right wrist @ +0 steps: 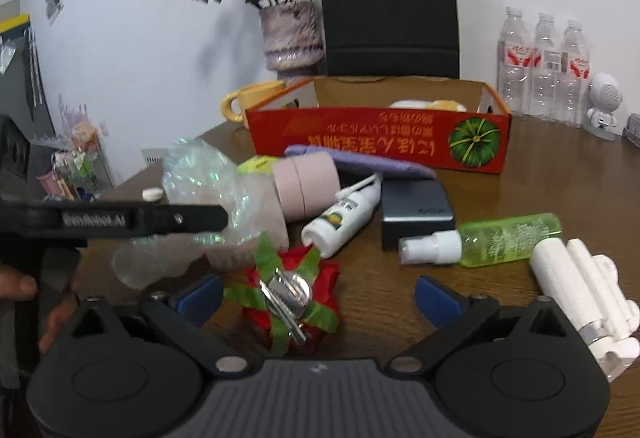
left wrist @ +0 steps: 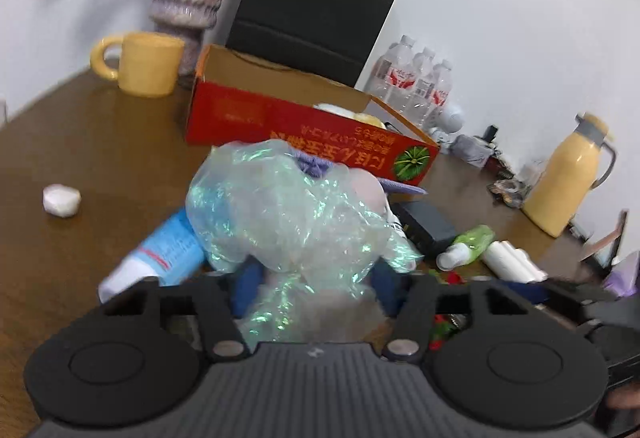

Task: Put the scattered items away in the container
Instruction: 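Grasp the red rose with the right tool while the left tool grasps the iridescent plastic bag, then lift the rose and plastic bag and carry both over the cardboard box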

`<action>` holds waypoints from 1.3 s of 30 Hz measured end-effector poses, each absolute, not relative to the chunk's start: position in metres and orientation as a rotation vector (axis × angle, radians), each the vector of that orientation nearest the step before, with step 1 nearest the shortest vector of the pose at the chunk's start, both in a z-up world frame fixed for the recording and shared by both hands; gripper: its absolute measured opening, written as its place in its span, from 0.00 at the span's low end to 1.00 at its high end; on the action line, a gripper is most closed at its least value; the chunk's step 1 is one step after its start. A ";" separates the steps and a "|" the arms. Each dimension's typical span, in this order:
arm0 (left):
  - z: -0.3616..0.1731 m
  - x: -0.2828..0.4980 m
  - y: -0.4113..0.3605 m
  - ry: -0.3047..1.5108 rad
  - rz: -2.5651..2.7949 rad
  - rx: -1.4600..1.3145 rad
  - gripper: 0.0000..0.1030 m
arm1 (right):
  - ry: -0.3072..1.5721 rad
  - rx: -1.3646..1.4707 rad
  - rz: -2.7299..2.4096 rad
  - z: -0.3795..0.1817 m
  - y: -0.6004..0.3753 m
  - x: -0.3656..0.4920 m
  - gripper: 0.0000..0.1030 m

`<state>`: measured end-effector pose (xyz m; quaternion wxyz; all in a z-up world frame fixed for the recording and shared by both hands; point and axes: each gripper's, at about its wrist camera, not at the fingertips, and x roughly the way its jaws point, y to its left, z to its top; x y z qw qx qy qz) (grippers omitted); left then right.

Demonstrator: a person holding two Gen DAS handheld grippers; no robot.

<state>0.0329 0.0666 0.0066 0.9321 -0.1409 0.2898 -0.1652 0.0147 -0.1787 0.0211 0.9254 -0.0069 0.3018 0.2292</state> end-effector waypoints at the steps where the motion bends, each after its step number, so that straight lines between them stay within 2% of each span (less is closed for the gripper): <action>1: 0.006 0.031 0.066 0.595 -0.332 -0.273 0.39 | 0.626 -0.024 0.472 0.018 -0.176 0.015 0.86; 2: 0.006 0.030 0.064 0.594 -0.323 -0.253 0.31 | 0.632 -0.031 0.474 0.015 -0.173 0.014 0.76; 3: 0.006 0.028 0.061 0.592 -0.312 -0.232 0.28 | 0.634 -0.031 0.478 0.012 -0.172 0.012 0.70; 5: 0.005 0.022 0.058 0.586 -0.299 -0.203 0.19 | 0.640 -0.023 0.495 0.009 -0.169 0.009 0.62; 6: 0.005 0.020 0.057 0.581 -0.299 -0.202 0.18 | 0.637 -0.021 0.504 0.009 -0.168 0.008 0.53; 8: 0.006 0.013 0.060 0.561 -0.308 -0.226 0.15 | 0.630 -0.016 0.520 0.008 -0.167 0.006 0.42; 9: 0.006 0.010 0.062 0.555 -0.312 -0.236 0.15 | 0.626 -0.010 0.524 0.008 -0.167 0.006 0.40; 19: 0.006 0.005 0.063 0.544 -0.304 -0.258 0.14 | 0.643 0.043 0.523 0.007 -0.173 0.010 0.37; 26: 0.006 0.003 0.063 0.541 -0.289 -0.277 0.20 | 0.643 0.051 0.494 0.007 -0.174 0.010 0.37; 31: 0.021 -0.019 0.044 0.516 -0.257 -0.145 0.17 | 0.609 0.084 0.421 0.010 -0.187 0.007 0.40; 32: 0.026 -0.026 0.037 0.510 -0.281 -0.104 0.20 | 0.603 0.091 0.406 0.010 -0.189 0.007 0.42; 33: 0.029 -0.031 0.031 0.513 -0.306 -0.066 0.25 | 0.596 0.097 0.392 0.010 -0.191 0.006 0.52; 34: 0.030 -0.033 0.025 0.527 -0.326 -0.026 0.40 | 0.589 0.105 0.381 0.011 -0.194 0.005 0.58; 35: 0.030 -0.036 0.019 0.529 -0.332 0.011 0.55 | 0.582 0.107 0.377 0.011 -0.195 0.004 0.71; 36: 0.031 -0.040 0.015 0.519 -0.330 0.036 0.61 | 0.577 0.093 0.369 0.012 -0.194 0.003 0.79; 38: 0.032 -0.045 0.013 0.506 -0.338 0.040 0.82 | 0.567 0.067 0.357 0.013 -0.192 0.001 0.80; 39: 0.031 -0.044 0.015 0.513 -0.337 0.028 0.86 | 0.563 0.053 0.357 0.014 -0.191 0.000 0.80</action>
